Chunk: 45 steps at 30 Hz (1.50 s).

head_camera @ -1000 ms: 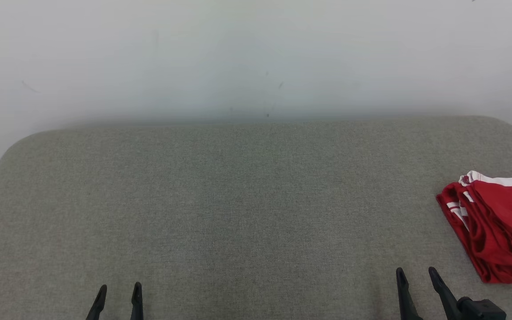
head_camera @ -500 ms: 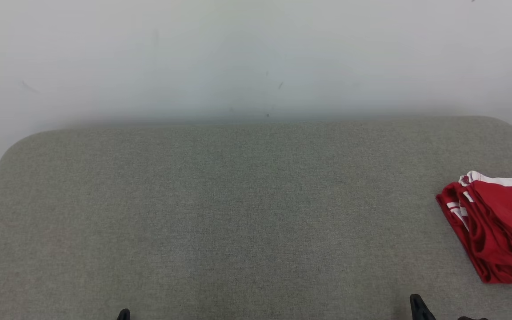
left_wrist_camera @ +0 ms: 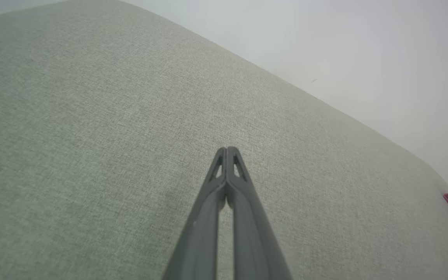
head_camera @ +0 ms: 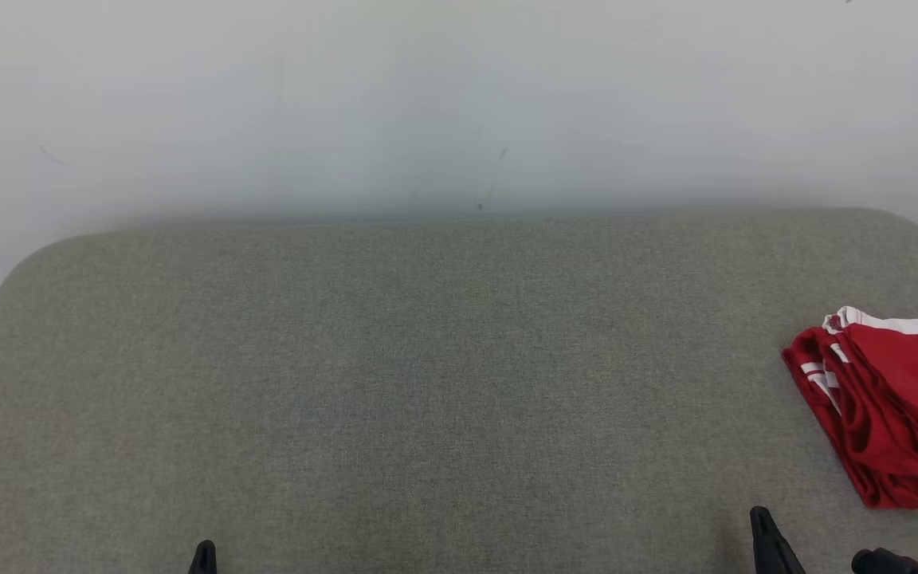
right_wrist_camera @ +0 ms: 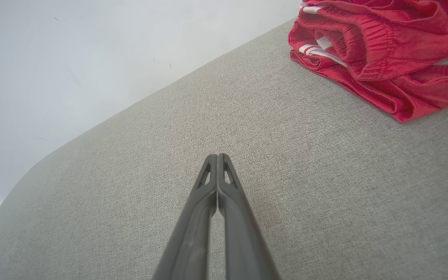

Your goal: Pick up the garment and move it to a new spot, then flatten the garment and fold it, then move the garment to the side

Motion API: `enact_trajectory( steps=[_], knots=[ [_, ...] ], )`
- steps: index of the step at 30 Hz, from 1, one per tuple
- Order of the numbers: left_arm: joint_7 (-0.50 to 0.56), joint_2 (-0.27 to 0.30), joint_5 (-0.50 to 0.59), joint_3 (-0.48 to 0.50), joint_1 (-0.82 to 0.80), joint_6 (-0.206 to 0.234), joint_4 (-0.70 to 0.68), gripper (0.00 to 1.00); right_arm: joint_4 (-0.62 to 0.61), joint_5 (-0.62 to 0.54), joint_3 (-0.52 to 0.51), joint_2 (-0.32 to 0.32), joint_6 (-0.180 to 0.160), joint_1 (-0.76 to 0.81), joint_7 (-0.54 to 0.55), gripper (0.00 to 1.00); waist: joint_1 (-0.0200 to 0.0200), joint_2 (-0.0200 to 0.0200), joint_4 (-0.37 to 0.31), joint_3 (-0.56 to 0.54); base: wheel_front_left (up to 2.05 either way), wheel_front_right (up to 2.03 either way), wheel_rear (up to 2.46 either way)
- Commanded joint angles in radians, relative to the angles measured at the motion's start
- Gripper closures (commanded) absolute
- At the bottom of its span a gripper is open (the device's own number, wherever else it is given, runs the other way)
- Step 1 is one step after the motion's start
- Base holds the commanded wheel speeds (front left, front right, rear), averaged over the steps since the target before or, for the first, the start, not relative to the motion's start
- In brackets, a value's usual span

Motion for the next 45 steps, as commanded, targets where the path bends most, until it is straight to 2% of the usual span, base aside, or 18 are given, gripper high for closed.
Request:
enact_trajectory(
  steps=[1,11,45],
  knots=[
    [0.011,0.0,-0.054,0.008,-0.029,0.0,-0.021,1.0,-0.018,0.052,-0.007,0.0,0.0,-0.027,0.009,1.0,0.0002,-0.0003,0.001,0.006,0.0,0.0,0.0],
    [0.052,-0.002,-0.206,0.021,-0.051,0.001,-0.032,1.0,-0.023,0.207,-0.019,-0.001,0.0,-0.052,0.04,1.0,0.0002,-0.0003,0.001,0.009,0.0,0.0,0.0],
    [0.158,-0.008,-0.603,0.055,-0.107,0.001,-0.06,1.0,-0.038,0.617,-0.053,-0.001,0.0,-0.115,0.123,1.0,0.0002,-0.0003,0.002,0.018,0.0,0.0,0.0]
  ],
)
